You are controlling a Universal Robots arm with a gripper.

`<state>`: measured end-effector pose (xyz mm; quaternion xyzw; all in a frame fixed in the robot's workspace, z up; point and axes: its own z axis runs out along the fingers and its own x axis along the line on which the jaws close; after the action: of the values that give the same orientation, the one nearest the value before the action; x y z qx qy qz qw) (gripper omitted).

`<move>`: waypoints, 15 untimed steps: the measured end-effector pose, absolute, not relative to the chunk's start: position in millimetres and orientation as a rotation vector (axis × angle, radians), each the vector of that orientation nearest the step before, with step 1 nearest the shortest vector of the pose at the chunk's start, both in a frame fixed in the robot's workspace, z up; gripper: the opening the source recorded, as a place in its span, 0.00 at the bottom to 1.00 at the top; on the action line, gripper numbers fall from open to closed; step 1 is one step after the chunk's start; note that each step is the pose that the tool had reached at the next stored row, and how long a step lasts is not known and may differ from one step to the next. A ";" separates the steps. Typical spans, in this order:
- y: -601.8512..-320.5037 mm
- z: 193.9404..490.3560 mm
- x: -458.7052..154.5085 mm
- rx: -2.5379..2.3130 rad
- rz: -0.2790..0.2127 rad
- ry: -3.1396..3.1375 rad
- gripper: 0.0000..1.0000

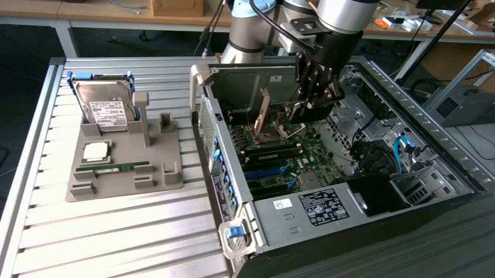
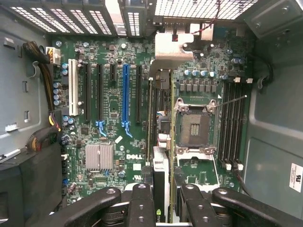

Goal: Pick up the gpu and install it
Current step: 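Insert the gpu into the slot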

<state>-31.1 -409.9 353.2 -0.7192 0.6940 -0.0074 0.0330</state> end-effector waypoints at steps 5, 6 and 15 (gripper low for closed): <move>-412.0 351.2 -31.4 -2.213 -0.023 2.136 0.27; -412.3 350.9 -31.4 -2.213 -0.023 2.136 0.27; -415.3 347.8 -31.8 -2.213 -0.023 2.136 0.27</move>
<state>-31.8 -415.3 347.8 -0.7192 0.6940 -0.0074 0.0330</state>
